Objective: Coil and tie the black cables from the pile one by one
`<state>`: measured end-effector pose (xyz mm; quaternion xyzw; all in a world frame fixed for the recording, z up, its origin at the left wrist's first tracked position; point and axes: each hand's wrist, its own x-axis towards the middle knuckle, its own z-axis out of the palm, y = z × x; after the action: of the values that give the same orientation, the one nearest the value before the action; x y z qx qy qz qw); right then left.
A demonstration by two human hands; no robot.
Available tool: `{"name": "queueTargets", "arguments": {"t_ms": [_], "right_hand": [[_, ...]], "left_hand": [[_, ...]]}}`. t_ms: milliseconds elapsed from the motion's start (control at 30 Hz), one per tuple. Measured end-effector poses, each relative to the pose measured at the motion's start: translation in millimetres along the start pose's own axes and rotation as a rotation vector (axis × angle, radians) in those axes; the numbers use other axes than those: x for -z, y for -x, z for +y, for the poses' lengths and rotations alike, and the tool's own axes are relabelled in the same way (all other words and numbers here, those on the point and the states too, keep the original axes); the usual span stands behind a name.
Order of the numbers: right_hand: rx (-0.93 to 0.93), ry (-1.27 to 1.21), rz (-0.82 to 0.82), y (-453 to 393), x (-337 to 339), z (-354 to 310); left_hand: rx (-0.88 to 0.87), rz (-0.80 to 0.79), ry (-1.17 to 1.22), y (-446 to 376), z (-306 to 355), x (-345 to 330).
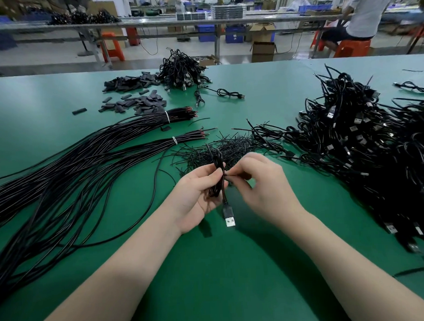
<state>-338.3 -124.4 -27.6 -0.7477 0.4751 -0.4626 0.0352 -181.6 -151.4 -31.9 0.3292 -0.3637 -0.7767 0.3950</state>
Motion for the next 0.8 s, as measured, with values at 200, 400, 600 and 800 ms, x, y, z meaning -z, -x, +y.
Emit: {"name": "queueTargets", "arguments": {"t_ms": [200,400,600,800], "right_hand": [[0.361,0.317,0.109,8.0,-4.0,8.2],[-0.096,-0.098,0.093,8.9,-8.5,1.6],[-0.465,-0.609,-0.037,5.1,-5.6,1.3],[-0.656,-1.098,-0.081,4.4,-4.5,-1.1]], "left_hand": [[0.104,-0.007,0.064,0.5,1.6,0.4],[0.037,0.012,0.087,0.2,-0.8,6.3],[-0.016,-0.041,0.095,1.5,-2.3,5.2],[-0.07,-0.075,0.108,1.5,-5.4,4.4]]}}
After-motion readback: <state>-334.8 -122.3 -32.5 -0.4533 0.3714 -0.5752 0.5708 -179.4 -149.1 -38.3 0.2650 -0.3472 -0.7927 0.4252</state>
